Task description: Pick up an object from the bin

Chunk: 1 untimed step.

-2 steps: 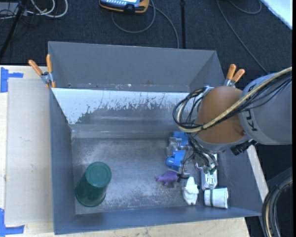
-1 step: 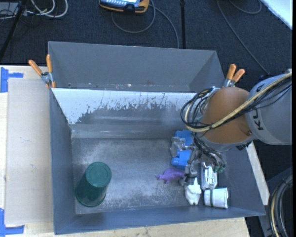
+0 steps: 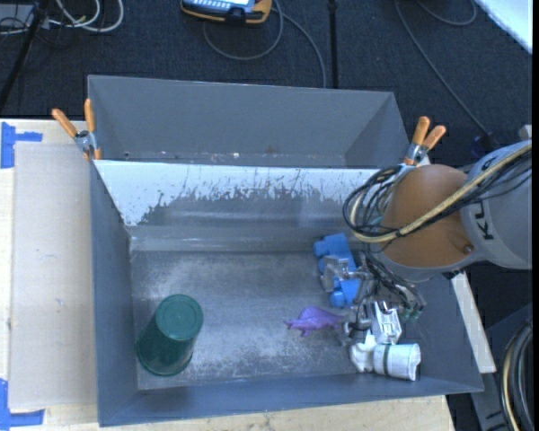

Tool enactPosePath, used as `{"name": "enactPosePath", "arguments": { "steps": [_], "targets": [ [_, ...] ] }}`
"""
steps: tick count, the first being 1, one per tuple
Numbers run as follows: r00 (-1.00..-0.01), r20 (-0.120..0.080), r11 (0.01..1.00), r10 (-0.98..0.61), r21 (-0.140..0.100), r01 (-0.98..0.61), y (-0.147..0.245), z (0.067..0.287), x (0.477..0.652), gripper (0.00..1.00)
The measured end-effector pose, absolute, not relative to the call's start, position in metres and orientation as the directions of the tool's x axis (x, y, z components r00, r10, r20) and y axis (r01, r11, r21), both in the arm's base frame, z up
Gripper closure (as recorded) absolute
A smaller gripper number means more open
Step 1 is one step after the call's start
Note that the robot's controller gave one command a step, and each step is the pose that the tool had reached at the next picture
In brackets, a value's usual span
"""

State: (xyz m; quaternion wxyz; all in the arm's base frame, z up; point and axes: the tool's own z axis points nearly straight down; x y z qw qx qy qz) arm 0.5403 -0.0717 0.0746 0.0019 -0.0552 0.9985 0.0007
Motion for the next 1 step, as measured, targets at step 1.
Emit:
{"name": "enactPosePath", "arguments": {
  "steps": [1],
  "targets": [
    [-0.986,-0.008,0.986,-0.166,0.000,-0.166,-0.0625,0.0721,0.5464,0.00]
  ]
}}
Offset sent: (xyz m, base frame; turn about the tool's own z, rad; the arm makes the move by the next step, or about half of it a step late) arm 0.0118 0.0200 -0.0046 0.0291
